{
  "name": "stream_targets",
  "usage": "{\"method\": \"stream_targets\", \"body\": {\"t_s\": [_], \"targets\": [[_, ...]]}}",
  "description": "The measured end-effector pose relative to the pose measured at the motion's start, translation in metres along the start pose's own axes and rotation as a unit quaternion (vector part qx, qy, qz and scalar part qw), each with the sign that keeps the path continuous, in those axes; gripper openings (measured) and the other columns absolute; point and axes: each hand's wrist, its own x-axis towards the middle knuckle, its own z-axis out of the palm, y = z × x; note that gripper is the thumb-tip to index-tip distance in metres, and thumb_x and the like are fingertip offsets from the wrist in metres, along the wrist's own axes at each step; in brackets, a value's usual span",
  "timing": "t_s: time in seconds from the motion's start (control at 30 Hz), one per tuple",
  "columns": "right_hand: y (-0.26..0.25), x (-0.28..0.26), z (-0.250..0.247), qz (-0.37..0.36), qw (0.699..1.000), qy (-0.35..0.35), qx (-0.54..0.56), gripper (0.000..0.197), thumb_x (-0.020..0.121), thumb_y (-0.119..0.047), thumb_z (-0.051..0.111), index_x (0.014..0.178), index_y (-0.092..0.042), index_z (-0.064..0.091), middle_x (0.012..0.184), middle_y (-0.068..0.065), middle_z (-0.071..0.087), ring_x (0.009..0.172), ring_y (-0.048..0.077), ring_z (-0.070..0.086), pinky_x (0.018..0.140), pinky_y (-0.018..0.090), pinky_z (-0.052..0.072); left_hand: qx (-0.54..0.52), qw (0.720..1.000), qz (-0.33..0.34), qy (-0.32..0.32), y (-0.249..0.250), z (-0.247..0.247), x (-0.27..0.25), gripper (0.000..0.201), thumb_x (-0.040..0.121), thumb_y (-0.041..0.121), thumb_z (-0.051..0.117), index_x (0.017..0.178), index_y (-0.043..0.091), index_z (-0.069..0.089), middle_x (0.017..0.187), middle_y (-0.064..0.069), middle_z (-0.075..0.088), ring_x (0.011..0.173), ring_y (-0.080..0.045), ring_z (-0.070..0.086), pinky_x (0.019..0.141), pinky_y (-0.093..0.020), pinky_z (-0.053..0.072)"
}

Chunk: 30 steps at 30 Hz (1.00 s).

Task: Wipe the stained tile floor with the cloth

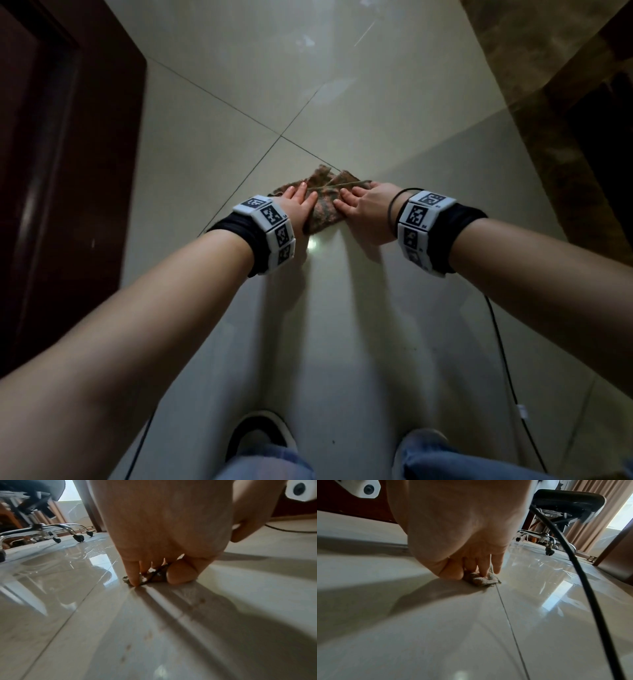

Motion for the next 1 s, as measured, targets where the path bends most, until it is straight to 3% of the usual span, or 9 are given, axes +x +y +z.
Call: {"method": "stream_targets", "body": {"t_s": [0.17, 0.33, 0.43, 0.6, 0.67, 0.77, 0.83, 0.93, 1.0], "targets": [[-0.020, -0.004, -0.024, -0.053, 0.998, 0.017, -0.024, 0.088, 0.085, -0.047, 0.056, 0.151, -0.006, 0.015, 0.157, 0.018, 0.023, 0.137, 0.029, 0.041, 0.110, 0.036, 0.035, 0.007, 1.000, -0.019, -0.007, -0.017, 0.020, -0.014, 0.081, 0.096, 0.034, 0.047, 0.153, 0.014, -0.008, 0.160, -0.014, -0.011, 0.150, -0.028, 0.001, 0.119, -0.047, 0.019], [-0.060, -0.007, -0.034, -0.117, 0.990, 0.077, -0.028, 0.064, 0.085, -0.052, 0.052, 0.131, -0.008, 0.054, 0.128, 0.010, 0.061, 0.115, 0.026, 0.061, 0.087, 0.031, 0.051, -0.013, 0.999, -0.015, -0.036, -0.024, 0.032, -0.043, 0.083, 0.094, 0.026, 0.050, 0.152, 0.012, -0.008, 0.160, -0.014, -0.014, 0.150, -0.027, -0.003, 0.121, -0.044, 0.016], [-0.087, -0.004, -0.032, -0.134, 0.987, 0.092, -0.006, 0.060, 0.086, -0.045, 0.054, 0.129, -0.004, 0.055, 0.128, 0.013, 0.060, 0.118, 0.028, 0.058, 0.085, 0.031, 0.048, -0.032, 0.997, -0.026, -0.060, -0.032, 0.045, -0.063, 0.092, 0.090, 0.022, 0.058, 0.152, 0.011, -0.009, 0.159, -0.014, -0.016, 0.150, -0.027, -0.005, 0.121, -0.043, 0.015], [-0.121, -0.005, -0.038, -0.137, 0.988, 0.064, 0.033, 0.064, 0.089, -0.037, 0.050, 0.136, 0.004, 0.044, 0.140, 0.025, 0.046, 0.130, 0.037, 0.046, 0.099, 0.037, 0.042, -0.060, 0.990, -0.063, -0.107, -0.047, 0.070, -0.094, 0.094, 0.089, 0.021, 0.059, 0.152, 0.011, -0.010, 0.159, -0.013, -0.017, 0.150, -0.026, -0.005, 0.121, -0.042, 0.016], [-0.135, -0.002, -0.043, -0.136, 0.987, 0.057, 0.056, 0.072, 0.076, -0.043, 0.065, 0.126, 0.008, 0.055, 0.126, 0.026, 0.058, 0.118, 0.037, 0.057, 0.091, 0.036, 0.048, -0.085, 0.986, -0.079, -0.121, -0.048, 0.075, -0.104, 0.093, 0.089, 0.021, 0.058, 0.152, 0.010, -0.010, 0.159, -0.013, -0.016, 0.150, -0.026, -0.004, 0.122, -0.039, 0.013], [-0.143, 0.003, -0.048, -0.122, 0.985, 0.083, 0.093, 0.077, 0.021, -0.050, 0.083, 0.072, 0.007, 0.076, 0.072, 0.022, 0.073, 0.063, 0.033, 0.072, 0.054, 0.028, 0.055, -0.129, 0.978, -0.110, -0.124, -0.044, 0.080, -0.109, 0.092, 0.089, 0.024, 0.057, 0.152, 0.010, -0.009, 0.160, -0.012, -0.016, 0.150, -0.025, -0.004, 0.122, -0.041, 0.012], [-0.148, 0.008, -0.043, -0.108, 0.988, 0.036, 0.106, 0.075, 0.027, -0.052, 0.080, 0.077, 0.003, 0.078, 0.079, 0.022, 0.075, 0.067, 0.034, 0.073, 0.058, 0.029, 0.057, -0.164, 0.972, -0.136, -0.102, -0.038, 0.082, -0.107, 0.089, 0.091, 0.029, 0.053, 0.152, 0.009, -0.009, 0.159, -0.013, -0.016, 0.150, -0.027, -0.005, 0.122, -0.041, 0.009], [-0.145, 0.020, -0.034, -0.112, 0.976, 0.108, 0.152, 0.079, 0.023, -0.052, 0.078, 0.080, 0.003, 0.079, 0.080, 0.024, 0.075, 0.067, 0.037, 0.074, 0.057, 0.034, 0.058, -0.243, 0.952, -0.179, -0.056, -0.030, 0.085, -0.098, 0.086, 0.093, 0.036, 0.044, 0.151, 0.004, -0.010, 0.159, -0.017, -0.016, 0.149, -0.030, -0.008, 0.121, -0.038, 0.004], [-0.140, 0.043, -0.029, -0.111, 0.975, 0.105, 0.160, 0.072, 0.046, -0.052, 0.064, 0.091, 0.002, 0.078, 0.091, 0.025, 0.074, 0.077, 0.038, 0.074, 0.066, 0.041, 0.059, -0.275, 0.940, -0.200, -0.024, -0.038, 0.085, -0.090, 0.082, 0.094, 0.035, 0.040, 0.151, 0.003, -0.008, 0.159, -0.018, -0.015, 0.149, -0.030, -0.009, 0.122, -0.038, 0.003]]}}
